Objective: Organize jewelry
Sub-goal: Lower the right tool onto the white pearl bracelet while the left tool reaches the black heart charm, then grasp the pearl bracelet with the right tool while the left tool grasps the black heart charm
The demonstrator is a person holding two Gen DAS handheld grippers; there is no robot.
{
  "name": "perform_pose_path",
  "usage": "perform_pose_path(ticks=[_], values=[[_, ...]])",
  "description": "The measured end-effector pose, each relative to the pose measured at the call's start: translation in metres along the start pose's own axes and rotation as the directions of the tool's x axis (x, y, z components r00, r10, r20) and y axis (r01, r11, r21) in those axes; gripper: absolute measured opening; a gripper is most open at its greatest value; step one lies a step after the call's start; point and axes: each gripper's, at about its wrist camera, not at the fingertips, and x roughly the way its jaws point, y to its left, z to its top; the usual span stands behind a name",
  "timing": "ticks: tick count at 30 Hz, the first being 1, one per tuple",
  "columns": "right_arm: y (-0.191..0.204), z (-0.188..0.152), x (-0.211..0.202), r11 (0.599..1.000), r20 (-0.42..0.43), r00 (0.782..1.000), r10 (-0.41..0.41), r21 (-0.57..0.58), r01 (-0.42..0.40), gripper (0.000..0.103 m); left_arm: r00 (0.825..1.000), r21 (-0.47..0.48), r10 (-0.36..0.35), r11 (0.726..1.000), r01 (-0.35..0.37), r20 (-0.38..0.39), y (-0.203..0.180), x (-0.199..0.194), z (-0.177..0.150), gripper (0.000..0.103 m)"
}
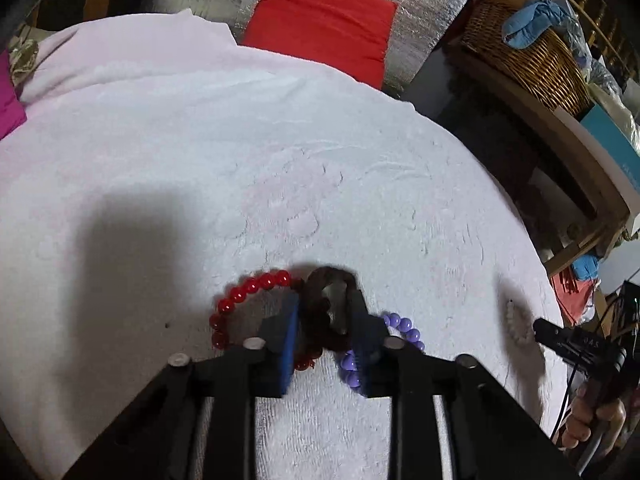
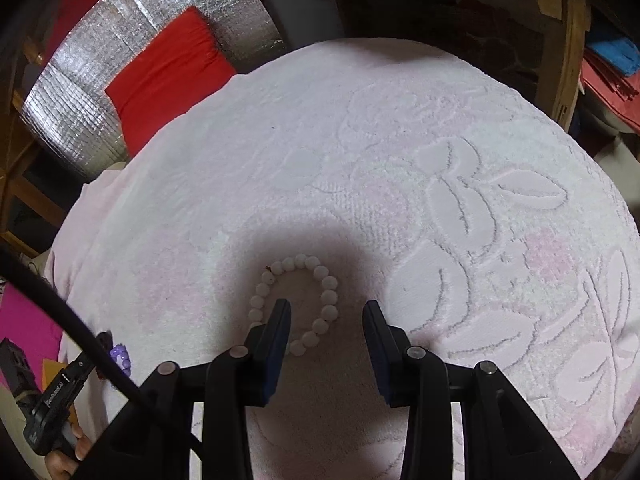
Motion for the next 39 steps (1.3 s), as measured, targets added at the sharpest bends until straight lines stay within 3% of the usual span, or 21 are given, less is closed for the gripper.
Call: perform_pose_path(ticks=[2, 6, 8, 11, 13, 21, 30, 39], values=[[0.002, 0.001, 0.004, 1.0, 0.003, 1.0, -0.021, 0.006, 0.021, 0.041, 1.0, 0.03, 0.002, 1.0, -0.001, -0.015, -0.003, 0.004, -0.003, 0.012], [0.01, -0.001, 0.01, 0.998, 0.011, 0.998, -0.065, -0.019, 0.065, 0.038, 1.0, 0.083, -0.005, 0.997, 0.007, -0.026, -0.01, 0.004, -0.009, 0.009], [0.018, -0.004, 0.012, 0.993, 0.026, 0.995, -0.098, -0.056, 0.099, 0.015, 0.999, 0.102, -0.004, 0.995, 0.007, -0.034, -0.013, 0.003, -0.011, 0.009], [0.029, -0.009, 0.012, 0.985, 0.047, 0.99, -0.133, -0.104, 0.137, 0.015, 0.999, 0.12, -0.016, 0.993, 0.021, -0.046, -0.015, -0.005, -0.017, 0.009], [0.035, -0.011, 0.009, 0.986, 0.05, 0.993, -0.106, -0.122, 0.112, 0.01, 0.998, 0.13, -0.018, 0.991, 0.025, -0.053, -0.015, -0.011, -0.02, 0.009], [0.057, -0.021, 0.002, 0.989, 0.001, 0.999, 0.032, -0.147, -0.032, 0.01, 0.996, 0.185, 0.018, 0.983, -0.001, -0.089, -0.01, -0.037, -0.048, 0.009], [0.082, -0.047, 0.0, 0.972, -0.106, 0.984, 0.143, -0.171, -0.159, 0.01, 0.994, 0.233, 0.041, 0.972, -0.016, -0.104, 0.011, -0.066, -0.07, 0.01], [0.099, -0.057, 0.006, 0.965, -0.117, 0.991, 0.058, -0.247, -0.085, 0.012, 0.997, 0.32, 0.013, 0.947, 0.011, -0.073, 0.005, -0.085, -0.076, 0.011]])
